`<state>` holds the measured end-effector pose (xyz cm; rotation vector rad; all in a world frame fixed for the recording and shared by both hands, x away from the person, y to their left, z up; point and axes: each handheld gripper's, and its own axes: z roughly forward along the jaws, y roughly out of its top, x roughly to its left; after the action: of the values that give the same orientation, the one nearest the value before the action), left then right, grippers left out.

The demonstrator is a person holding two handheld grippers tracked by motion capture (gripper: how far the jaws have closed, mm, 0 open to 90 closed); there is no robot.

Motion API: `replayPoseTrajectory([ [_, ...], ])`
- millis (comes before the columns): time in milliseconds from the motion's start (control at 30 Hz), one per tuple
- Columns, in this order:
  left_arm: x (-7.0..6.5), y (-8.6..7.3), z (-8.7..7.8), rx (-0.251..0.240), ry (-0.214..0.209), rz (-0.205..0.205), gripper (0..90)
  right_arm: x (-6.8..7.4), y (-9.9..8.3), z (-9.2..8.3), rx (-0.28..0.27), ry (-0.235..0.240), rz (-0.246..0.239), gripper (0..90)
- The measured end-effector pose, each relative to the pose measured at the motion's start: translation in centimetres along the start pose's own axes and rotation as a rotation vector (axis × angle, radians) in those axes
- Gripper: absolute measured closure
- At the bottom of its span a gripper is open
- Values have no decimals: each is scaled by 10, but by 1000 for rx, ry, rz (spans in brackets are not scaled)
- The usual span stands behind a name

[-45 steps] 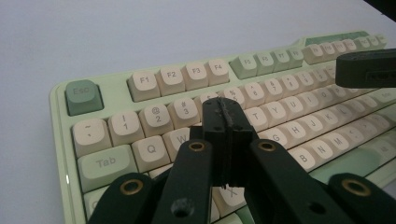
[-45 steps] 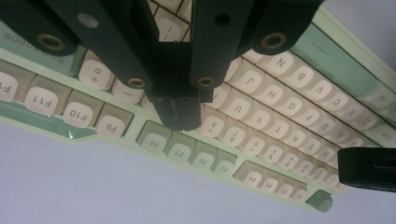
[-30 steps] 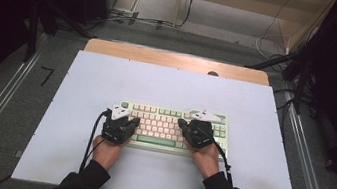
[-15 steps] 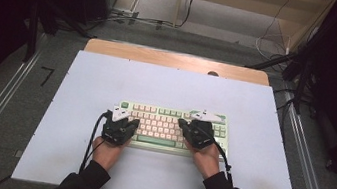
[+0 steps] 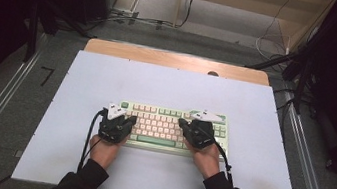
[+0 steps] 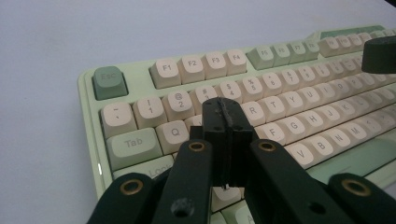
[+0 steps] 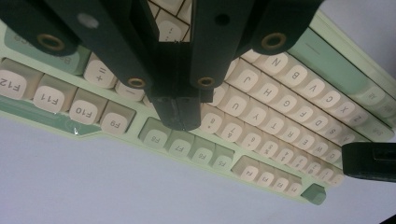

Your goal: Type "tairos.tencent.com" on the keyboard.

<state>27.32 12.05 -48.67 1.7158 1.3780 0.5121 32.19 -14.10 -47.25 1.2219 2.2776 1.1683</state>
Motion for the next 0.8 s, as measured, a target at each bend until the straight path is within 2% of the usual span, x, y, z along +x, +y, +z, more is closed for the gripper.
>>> replayPoseTrajectory([
  [800, -4, -1, 1, 3, -14, 10, 900, 1, 0, -2, -1, 4, -5, 876],
])
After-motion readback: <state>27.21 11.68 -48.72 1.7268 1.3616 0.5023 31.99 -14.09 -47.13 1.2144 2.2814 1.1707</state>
